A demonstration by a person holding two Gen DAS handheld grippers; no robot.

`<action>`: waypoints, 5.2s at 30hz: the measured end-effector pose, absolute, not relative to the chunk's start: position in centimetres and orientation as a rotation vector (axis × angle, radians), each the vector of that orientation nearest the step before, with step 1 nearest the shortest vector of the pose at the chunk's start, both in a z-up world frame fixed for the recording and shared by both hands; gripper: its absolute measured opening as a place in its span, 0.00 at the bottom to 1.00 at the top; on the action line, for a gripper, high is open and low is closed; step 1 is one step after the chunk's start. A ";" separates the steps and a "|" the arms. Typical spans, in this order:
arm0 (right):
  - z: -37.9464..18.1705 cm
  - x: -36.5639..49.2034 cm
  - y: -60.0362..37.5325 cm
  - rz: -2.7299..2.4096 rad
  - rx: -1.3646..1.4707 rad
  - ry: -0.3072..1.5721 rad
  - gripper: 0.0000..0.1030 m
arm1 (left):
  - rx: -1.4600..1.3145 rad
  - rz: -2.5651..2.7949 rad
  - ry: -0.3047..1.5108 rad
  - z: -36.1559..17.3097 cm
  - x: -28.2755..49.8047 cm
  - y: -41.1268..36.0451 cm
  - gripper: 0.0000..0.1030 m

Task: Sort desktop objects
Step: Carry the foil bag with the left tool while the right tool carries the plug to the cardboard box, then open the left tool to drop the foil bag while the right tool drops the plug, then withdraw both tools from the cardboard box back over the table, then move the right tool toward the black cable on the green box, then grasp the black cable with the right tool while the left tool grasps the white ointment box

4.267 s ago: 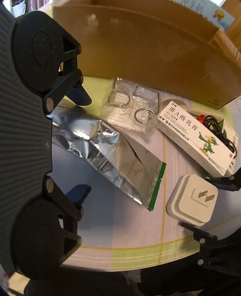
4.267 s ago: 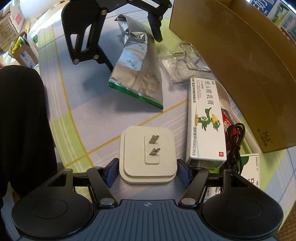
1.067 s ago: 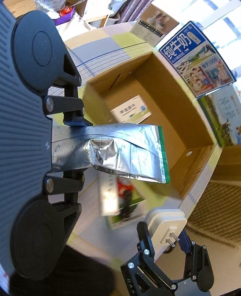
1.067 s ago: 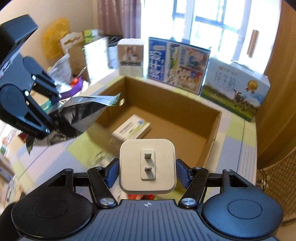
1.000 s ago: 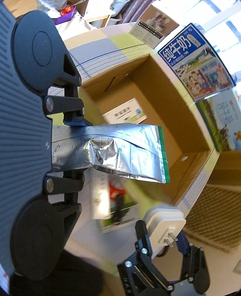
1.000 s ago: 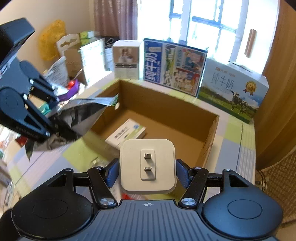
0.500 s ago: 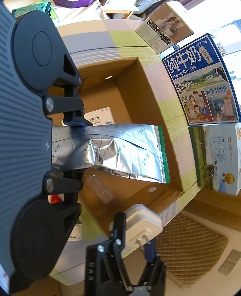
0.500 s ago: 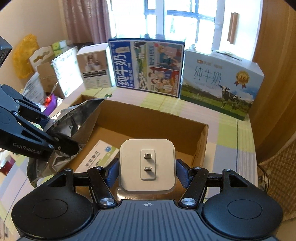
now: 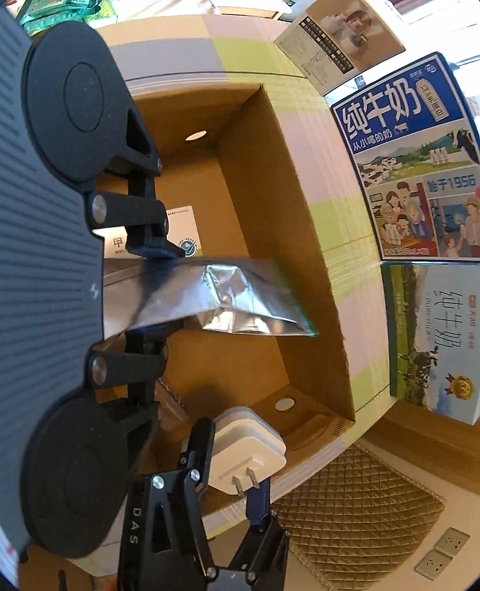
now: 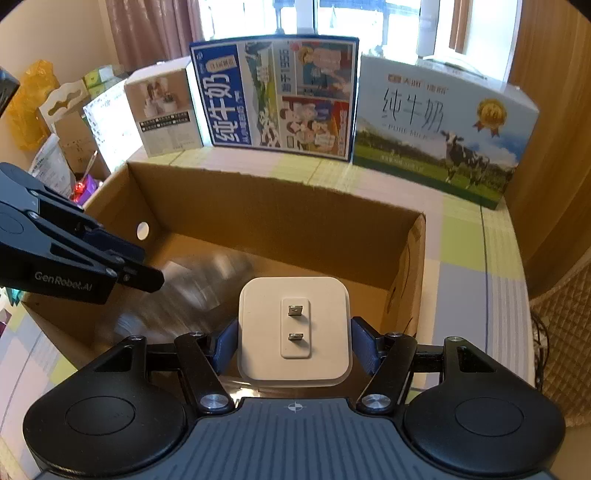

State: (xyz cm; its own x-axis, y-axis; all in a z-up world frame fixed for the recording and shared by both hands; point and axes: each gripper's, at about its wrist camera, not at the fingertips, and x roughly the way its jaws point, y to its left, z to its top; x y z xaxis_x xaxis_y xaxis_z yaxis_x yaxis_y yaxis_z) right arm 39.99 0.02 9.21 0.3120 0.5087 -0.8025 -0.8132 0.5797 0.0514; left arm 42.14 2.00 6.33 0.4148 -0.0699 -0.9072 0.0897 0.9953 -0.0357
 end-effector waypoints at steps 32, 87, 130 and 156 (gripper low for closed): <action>13.7 32.6 -5.2 0.935 -0.363 0.828 0.82 | 0.015 -0.083 1.068 10.1 32.8 0.9 0.57; 10.8 20.0 -18.9 0.947 -0.470 0.873 0.98 | 0.003 -0.061 1.096 6.5 14.1 -2.8 0.98; 2.1 26.0 -9.8 1.096 -0.612 0.985 0.17 | -0.059 -0.015 1.161 -2.7 21.0 -2.7 0.98; 1.3 22.8 -11.8 1.153 -0.544 1.138 0.26 | -0.047 -0.064 1.157 -4.1 21.0 -6.6 0.57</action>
State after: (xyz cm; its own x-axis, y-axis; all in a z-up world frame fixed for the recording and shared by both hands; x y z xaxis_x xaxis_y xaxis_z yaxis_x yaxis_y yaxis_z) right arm 22.78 -11.85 1.33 -0.0223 0.4272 -0.9039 -0.9097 0.3664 0.1956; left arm 20.99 -6.62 -4.15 0.4007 -0.0750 -0.9131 0.0268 0.9972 -0.0702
